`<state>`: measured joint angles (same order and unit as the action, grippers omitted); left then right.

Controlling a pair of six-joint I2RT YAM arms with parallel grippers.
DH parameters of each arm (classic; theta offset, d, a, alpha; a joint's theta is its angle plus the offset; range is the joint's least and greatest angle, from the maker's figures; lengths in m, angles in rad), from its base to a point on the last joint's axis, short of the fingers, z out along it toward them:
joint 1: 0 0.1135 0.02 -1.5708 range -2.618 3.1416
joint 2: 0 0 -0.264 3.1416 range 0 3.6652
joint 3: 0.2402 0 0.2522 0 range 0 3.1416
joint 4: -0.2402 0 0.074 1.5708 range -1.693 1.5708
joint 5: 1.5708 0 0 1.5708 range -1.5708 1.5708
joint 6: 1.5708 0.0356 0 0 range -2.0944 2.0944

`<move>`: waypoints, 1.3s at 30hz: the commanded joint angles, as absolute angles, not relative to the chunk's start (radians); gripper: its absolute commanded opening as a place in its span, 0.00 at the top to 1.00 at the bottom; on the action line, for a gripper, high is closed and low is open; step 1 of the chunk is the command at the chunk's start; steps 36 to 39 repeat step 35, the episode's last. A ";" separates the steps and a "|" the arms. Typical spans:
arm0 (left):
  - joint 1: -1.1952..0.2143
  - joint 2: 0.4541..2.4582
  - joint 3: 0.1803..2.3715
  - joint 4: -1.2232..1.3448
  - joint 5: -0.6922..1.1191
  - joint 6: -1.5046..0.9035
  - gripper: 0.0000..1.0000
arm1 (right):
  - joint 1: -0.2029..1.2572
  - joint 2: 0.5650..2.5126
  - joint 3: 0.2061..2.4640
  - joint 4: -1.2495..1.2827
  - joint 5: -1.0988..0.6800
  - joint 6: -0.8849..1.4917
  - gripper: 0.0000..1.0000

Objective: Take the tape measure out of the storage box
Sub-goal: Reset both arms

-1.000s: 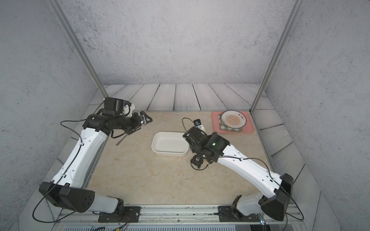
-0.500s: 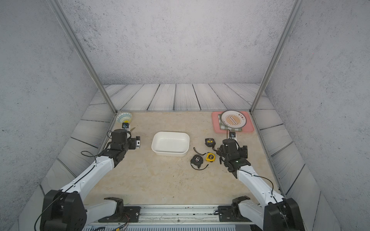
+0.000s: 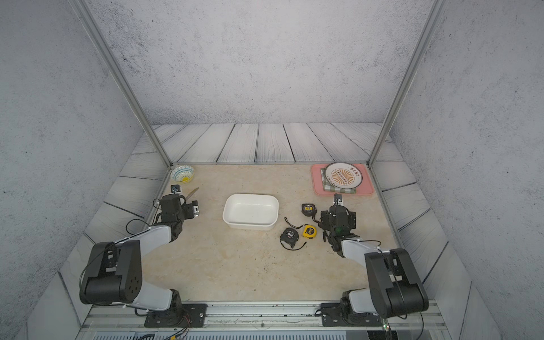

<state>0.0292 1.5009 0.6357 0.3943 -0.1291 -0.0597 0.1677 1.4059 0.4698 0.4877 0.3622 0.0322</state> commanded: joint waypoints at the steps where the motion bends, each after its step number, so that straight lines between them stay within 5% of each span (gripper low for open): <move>1: 0.030 1.525 0.581 0.539 -0.056 -0.060 0.05 | 0.152 1.473 0.464 0.689 0.307 -0.027 0.03; 6: 0.011 1.570 0.425 0.897 -0.029 -0.012 0.02 | 0.056 1.572 0.426 0.855 0.220 0.057 0.04; 8: 0.008 1.520 0.465 0.729 -0.033 -0.013 0.01 | 0.057 1.548 0.454 0.753 0.220 0.062 0.05; 39: 0.007 1.532 0.474 0.734 -0.056 -0.022 0.01 | 0.040 1.534 0.467 0.704 0.184 0.066 0.01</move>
